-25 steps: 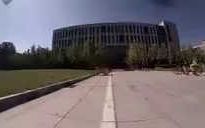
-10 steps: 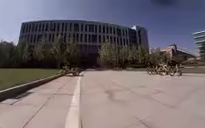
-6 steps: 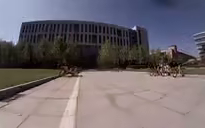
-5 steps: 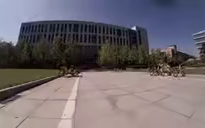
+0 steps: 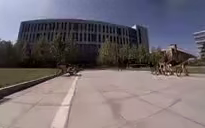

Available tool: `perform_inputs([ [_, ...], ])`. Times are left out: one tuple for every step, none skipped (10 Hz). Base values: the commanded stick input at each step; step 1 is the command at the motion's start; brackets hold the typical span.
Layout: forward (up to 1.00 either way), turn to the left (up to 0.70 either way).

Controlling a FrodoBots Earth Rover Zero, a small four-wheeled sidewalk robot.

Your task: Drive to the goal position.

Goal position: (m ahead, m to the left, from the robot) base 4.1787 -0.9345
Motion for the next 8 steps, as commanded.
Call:
perform_inputs([
  [0.70, 0.35],
  [0.70, 0.30],
  [0.70, 0.24],
  [0.70, 0.17],
  [0.70, 0.10],
  [0.70, 0.04],
  [0.70, 0.00],
  [0.70, 0.01],
])
